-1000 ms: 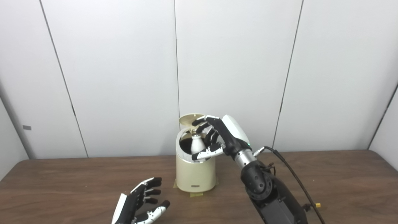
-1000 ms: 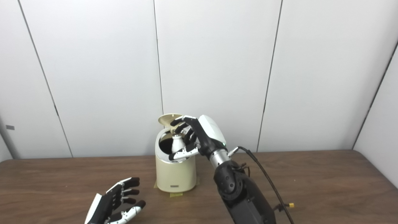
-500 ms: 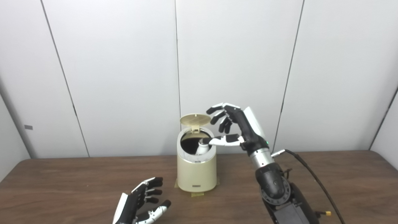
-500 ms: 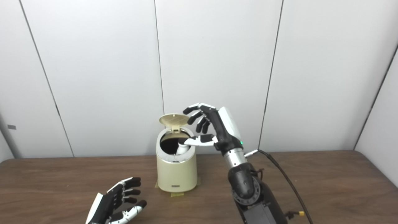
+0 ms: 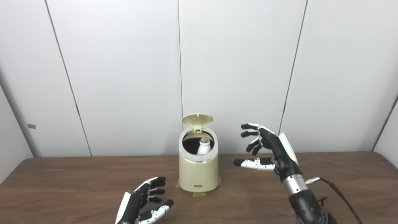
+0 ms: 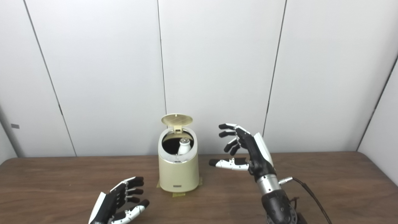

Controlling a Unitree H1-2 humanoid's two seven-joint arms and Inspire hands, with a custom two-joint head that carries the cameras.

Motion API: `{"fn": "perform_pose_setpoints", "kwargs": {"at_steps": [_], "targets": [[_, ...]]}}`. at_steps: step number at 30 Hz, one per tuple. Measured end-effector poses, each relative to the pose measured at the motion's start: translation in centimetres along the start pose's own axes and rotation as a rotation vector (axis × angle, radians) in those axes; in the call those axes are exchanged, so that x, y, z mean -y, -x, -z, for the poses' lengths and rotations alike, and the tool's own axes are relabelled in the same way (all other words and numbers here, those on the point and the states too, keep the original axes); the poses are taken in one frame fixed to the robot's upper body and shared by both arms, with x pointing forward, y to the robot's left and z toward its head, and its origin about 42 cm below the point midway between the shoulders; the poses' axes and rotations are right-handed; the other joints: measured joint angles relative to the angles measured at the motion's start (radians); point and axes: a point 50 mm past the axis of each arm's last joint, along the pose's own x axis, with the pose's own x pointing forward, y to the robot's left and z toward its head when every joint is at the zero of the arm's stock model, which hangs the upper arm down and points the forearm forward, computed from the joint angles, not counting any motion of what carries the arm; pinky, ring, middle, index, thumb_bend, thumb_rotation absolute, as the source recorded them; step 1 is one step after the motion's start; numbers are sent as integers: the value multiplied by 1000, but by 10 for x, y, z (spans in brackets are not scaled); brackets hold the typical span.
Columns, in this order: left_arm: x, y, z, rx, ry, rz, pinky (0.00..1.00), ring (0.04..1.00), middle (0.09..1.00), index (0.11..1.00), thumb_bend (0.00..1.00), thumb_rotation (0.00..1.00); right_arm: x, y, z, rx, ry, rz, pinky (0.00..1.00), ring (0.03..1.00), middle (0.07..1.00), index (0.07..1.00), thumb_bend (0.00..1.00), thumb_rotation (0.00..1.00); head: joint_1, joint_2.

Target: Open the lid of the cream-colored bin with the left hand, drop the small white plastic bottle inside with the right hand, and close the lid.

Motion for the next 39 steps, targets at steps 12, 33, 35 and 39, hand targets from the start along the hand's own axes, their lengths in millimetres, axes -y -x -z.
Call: {"fn": "perform_pose_setpoints", "kwargs": {"at_steps": [12,33,35,39], "targets": [[1,0,0,1,-4,-3,645,735,788,798,603,120,-21,36,18,-124,-103,-27,481,637,789,787,807,225,31,5],[-26,-68,-58,148,-118,40,688,828,878,915,789,322,-27,50,31,-180,-127,-10,445,616,780,765,782,171,28,-6],[-25,-79,-70,173,-139,39,711,841,884,922,784,333,-28,50,31,-182,-119,-11,446,617,778,761,786,169,28,-8],[-25,-94,-84,195,-164,32,719,868,889,923,793,352,-29,50,29,-186,-116,-8,445,618,776,756,790,176,25,-8]]}}
